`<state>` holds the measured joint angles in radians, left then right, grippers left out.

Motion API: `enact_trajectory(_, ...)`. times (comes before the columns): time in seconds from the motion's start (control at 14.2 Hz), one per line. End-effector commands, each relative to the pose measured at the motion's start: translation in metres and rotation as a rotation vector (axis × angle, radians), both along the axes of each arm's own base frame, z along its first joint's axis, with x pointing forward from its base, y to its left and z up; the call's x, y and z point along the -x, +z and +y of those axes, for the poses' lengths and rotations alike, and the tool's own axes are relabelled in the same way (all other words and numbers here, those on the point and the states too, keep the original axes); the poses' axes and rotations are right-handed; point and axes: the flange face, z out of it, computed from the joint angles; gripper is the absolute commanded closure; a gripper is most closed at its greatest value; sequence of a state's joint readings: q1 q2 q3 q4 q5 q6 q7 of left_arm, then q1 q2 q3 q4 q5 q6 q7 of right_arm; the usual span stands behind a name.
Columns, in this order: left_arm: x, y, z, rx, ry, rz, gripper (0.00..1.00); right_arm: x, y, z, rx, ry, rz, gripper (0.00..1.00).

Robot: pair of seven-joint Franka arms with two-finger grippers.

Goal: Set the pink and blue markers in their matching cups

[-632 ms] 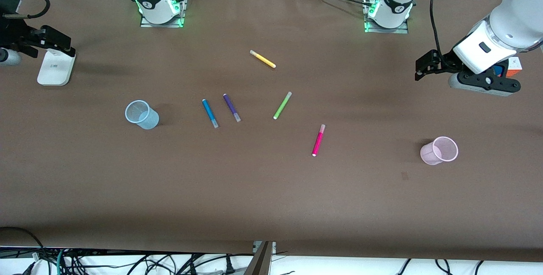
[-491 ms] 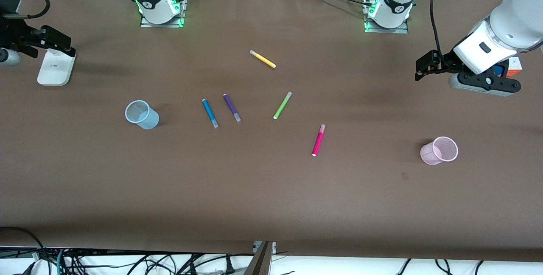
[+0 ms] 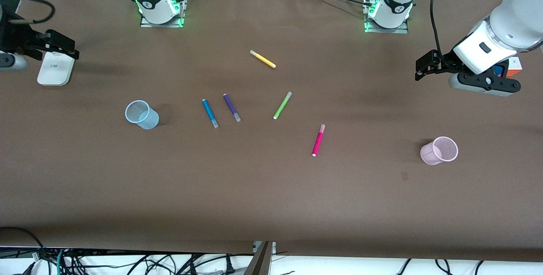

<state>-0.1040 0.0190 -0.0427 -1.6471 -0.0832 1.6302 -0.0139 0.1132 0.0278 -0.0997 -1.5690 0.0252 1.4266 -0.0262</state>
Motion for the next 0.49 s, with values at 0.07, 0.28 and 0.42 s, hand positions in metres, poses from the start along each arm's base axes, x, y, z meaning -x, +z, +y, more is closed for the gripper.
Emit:
enact_trajectory(0.07,0.003,0.001,-0.003,-0.003,-0.028,0.027,0.0,-0.03,-0.068,0.062,0.002,0.11,0.119,0.0)
enact_trajectory(0.28,0.001,-0.004,-0.003,-0.004,-0.022,0.036,0.0,-0.052,-0.132,0.119,0.018,0.192,0.133,0.0)
enact_trajectory(0.42,-0.011,-0.02,-0.008,-0.002,-0.022,0.034,0.0,-0.061,-0.175,0.148,0.027,0.233,0.132,0.0)
